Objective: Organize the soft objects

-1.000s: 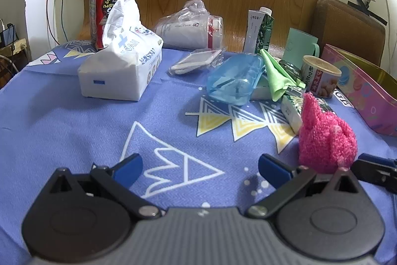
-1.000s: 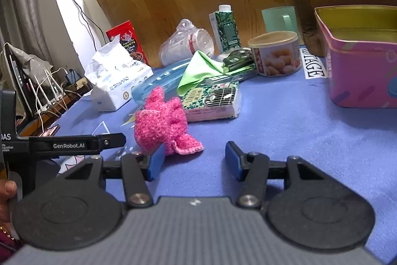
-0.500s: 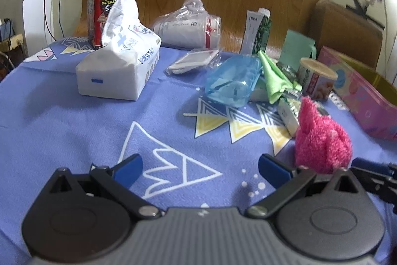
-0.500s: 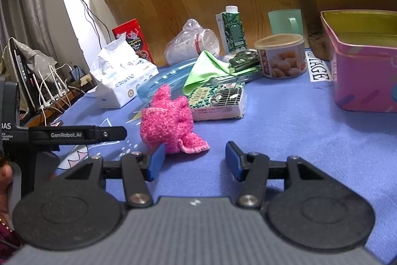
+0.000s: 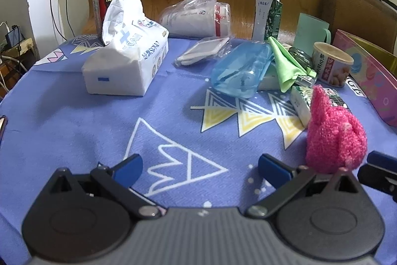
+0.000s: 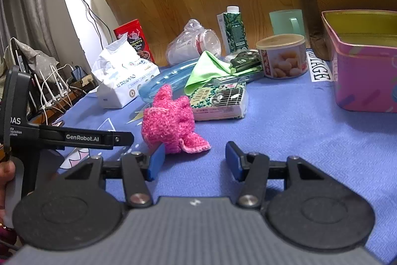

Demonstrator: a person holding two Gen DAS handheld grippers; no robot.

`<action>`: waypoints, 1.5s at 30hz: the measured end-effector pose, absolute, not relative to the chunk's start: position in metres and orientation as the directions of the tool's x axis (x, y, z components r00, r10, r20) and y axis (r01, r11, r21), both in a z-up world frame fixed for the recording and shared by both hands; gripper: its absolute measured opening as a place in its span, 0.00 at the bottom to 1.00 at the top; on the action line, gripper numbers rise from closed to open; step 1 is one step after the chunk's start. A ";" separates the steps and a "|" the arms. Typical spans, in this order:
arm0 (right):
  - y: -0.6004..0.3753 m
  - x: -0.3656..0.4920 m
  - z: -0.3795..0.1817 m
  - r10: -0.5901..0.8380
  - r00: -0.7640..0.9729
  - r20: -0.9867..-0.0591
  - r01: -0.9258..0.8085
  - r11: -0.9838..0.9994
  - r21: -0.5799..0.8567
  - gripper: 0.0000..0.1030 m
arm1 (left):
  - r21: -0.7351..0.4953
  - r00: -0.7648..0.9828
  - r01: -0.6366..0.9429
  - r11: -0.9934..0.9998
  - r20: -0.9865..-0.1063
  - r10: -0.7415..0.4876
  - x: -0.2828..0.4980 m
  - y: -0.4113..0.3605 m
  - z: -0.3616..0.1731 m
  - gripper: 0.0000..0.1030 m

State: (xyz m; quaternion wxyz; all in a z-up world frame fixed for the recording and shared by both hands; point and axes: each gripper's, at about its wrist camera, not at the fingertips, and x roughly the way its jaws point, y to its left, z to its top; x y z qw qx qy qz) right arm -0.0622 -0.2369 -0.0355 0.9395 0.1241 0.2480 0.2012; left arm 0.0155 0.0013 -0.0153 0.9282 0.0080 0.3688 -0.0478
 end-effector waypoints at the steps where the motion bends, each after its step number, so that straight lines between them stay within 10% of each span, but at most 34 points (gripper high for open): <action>1: -0.237 -0.062 -0.035 0.439 0.796 -0.416 -0.316 0.889 0.332 0.55 | -0.021 0.723 0.095 0.995 -0.686 -0.083 0.016 0.001 -0.015 1.00; 31: -0.235 -0.063 -0.035 0.429 0.799 -0.420 -0.314 0.895 0.317 0.55 | -0.021 0.725 0.113 0.993 -0.682 -0.097 0.011 0.003 -0.017 1.00; 45: -0.232 -0.068 -0.034 0.447 0.793 -0.414 -0.344 0.889 0.302 0.55 | -0.202 0.699 0.244 0.949 -0.642 -0.316 0.002 0.011 0.011 1.00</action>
